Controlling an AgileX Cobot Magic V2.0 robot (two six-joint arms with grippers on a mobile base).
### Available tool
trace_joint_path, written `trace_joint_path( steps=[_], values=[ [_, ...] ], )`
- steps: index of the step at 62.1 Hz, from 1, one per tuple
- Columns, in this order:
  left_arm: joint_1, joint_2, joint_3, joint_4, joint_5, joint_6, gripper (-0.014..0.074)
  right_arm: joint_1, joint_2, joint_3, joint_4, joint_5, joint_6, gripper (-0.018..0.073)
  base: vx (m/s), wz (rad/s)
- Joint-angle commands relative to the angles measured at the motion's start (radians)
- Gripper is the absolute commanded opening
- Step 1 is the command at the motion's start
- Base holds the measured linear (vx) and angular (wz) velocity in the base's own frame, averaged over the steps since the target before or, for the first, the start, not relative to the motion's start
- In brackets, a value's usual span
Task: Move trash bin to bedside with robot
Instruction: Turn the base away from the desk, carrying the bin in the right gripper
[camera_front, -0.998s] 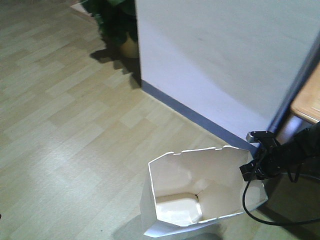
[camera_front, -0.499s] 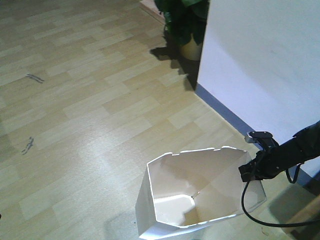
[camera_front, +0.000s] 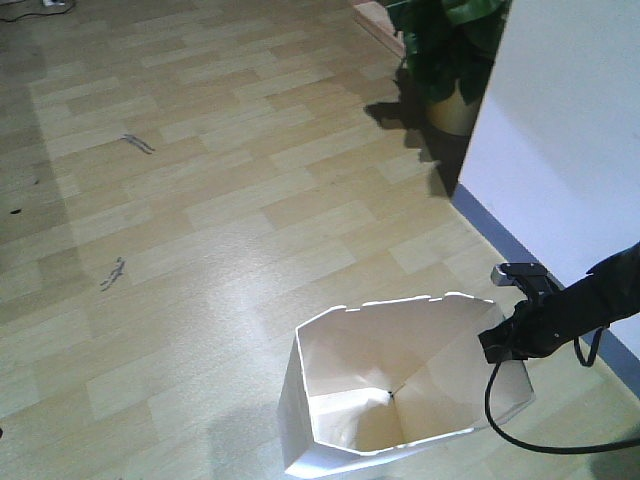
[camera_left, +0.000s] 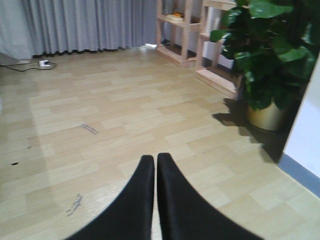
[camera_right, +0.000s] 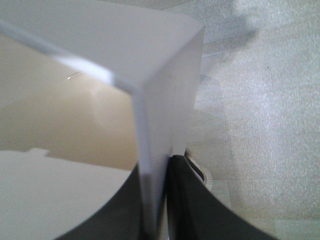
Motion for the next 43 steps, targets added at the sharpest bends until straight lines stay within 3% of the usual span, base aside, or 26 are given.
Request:
trace_joint_path(
  steps=[1,43],
  values=[
    [0.001,-0.014,0.012,-0.004,-0.069,-0.006,-0.0006,-0.001,-0.077,-0.013,0.054,0.185,-0.001,-0.0005,0.08,0.30],
    [0.001,-0.014,0.012,-0.004,-0.069,-0.006,-0.0006,-0.001,-0.077,-0.013,0.054,0.185,-0.001,-0.0005,0.09,0.37]
  ],
)
